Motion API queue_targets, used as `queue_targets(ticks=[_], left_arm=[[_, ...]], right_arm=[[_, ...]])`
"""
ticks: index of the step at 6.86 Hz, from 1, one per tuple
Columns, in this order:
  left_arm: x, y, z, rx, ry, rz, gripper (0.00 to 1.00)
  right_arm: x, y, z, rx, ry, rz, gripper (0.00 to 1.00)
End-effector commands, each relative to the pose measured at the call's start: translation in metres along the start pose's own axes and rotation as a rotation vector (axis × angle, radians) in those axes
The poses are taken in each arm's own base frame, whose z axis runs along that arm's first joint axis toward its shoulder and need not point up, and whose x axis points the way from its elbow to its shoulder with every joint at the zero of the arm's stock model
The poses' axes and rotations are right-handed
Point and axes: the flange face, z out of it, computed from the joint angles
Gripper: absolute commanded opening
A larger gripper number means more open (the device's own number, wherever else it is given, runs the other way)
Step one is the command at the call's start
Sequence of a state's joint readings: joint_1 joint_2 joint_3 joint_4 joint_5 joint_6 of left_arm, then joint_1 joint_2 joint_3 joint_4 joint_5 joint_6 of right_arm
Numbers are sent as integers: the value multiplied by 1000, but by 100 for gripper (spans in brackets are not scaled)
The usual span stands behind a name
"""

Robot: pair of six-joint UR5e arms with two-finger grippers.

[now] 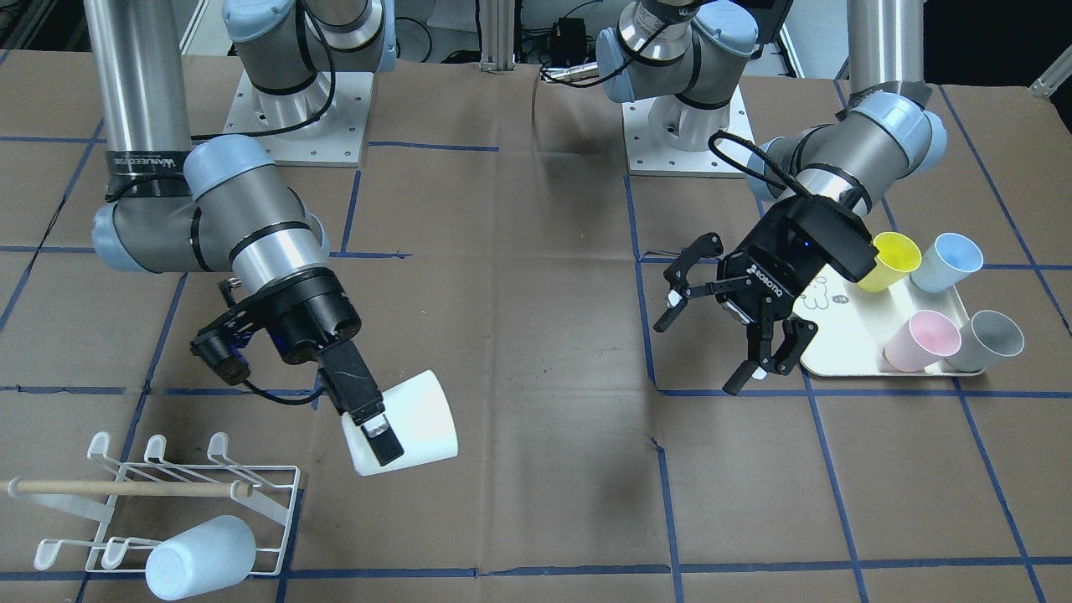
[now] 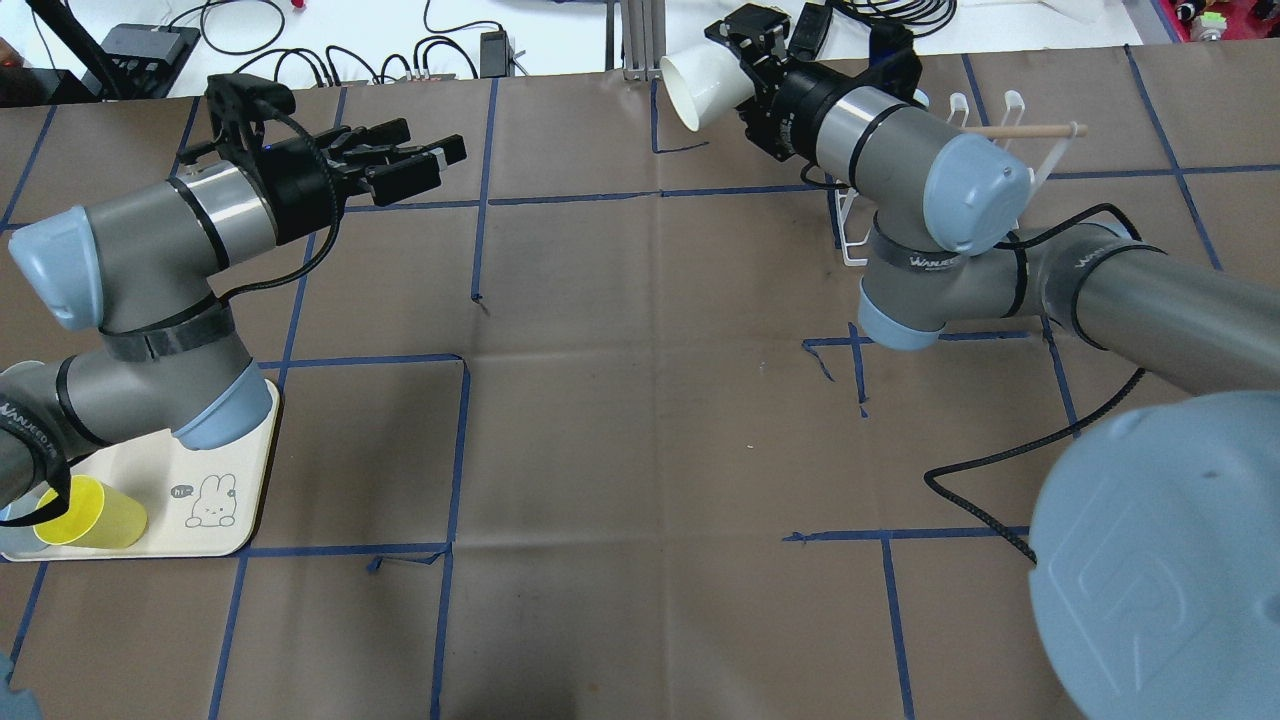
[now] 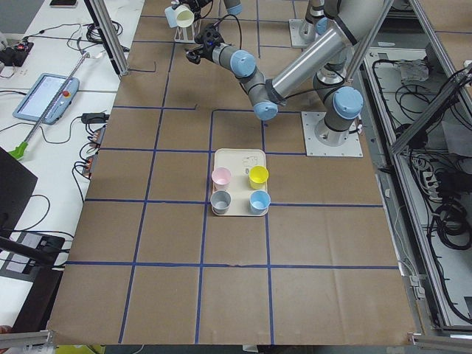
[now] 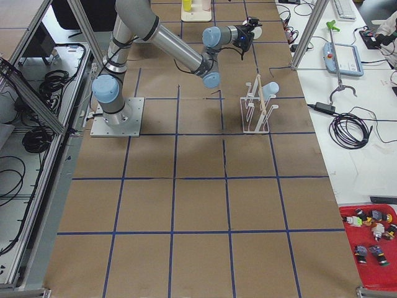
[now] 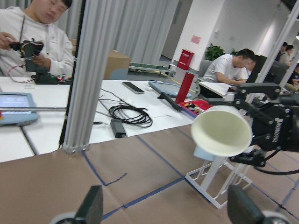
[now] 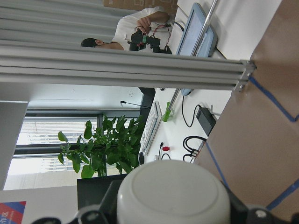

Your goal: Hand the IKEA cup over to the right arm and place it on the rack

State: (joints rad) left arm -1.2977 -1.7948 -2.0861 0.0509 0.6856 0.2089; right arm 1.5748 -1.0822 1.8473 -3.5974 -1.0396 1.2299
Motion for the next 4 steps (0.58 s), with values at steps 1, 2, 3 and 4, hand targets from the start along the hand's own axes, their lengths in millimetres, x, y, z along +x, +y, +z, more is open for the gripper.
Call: queue_targets(ticks=[1,2,3,4], left_arm=[[1,-25,35,-226,-239,-79,97],[19,-46,60,-363,-316,-103,98],[29,-71,65,-495,-368,-137,99],[29,-82,52,-676,-439,-193,99]], right_arm=[[11,-53,-17,94,34,-329,31],[17,-79,-28,135,64,-548,30],[24,-107,-40,171,107,-772,27],[30,-124,-48,188,140,-922,19]])
